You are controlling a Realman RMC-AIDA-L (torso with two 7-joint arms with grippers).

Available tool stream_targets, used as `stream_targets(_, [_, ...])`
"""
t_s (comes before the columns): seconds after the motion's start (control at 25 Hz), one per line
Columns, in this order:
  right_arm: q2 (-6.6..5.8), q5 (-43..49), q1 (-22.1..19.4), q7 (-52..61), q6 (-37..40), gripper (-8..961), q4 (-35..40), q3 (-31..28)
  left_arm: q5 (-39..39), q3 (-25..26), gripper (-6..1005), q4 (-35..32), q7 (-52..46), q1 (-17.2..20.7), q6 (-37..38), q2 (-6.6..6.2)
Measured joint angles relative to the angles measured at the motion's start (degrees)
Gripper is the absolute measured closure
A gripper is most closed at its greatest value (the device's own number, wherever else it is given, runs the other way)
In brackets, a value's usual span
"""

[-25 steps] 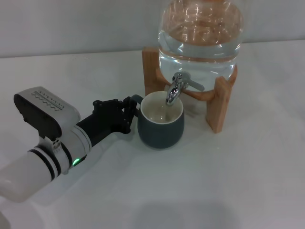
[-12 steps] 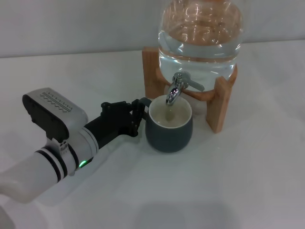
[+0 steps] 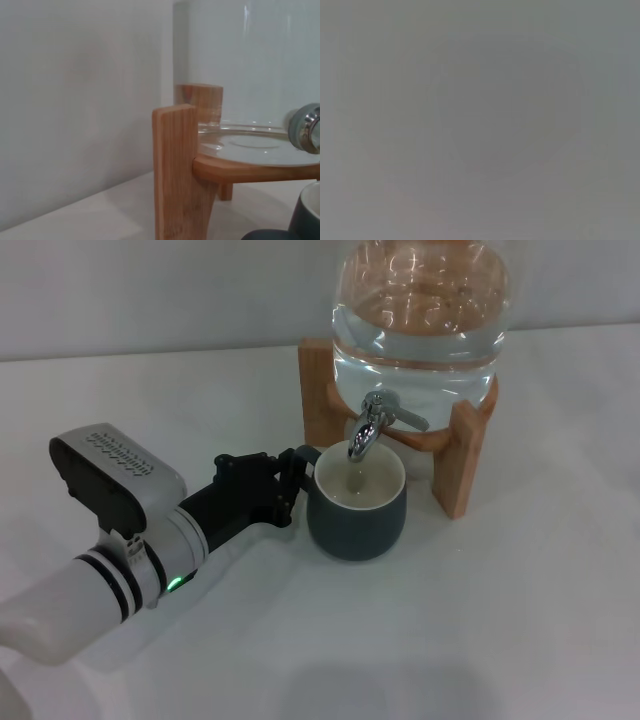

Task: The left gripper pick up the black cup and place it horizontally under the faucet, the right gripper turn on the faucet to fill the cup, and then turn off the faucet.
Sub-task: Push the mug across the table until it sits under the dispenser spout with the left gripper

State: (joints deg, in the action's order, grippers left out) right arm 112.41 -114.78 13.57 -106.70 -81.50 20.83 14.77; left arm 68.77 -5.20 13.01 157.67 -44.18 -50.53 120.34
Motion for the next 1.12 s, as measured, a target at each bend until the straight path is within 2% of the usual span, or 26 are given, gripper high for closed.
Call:
stream_targets(0.6, [0.0,0.0,0.4,0.0,0.1,111,0.0,-0.4,0.2,0.0,855,-0.2,-0.3,0.1,-0.3,-0.2])
stream_targets(0.84, [0.0,0.0,0.4,0.0,0.2,111,0.0,-0.5,0.2,0.0,796,-0.3,-0.4,0.1,-0.4,-0.26])
stream_targets(1.12, [0.0,0.0,0.4,-0.1,0.2,111,0.0,-0.5,0.3,0.0,775,-0.4,-0.4,0.2,-0.4,-0.28])
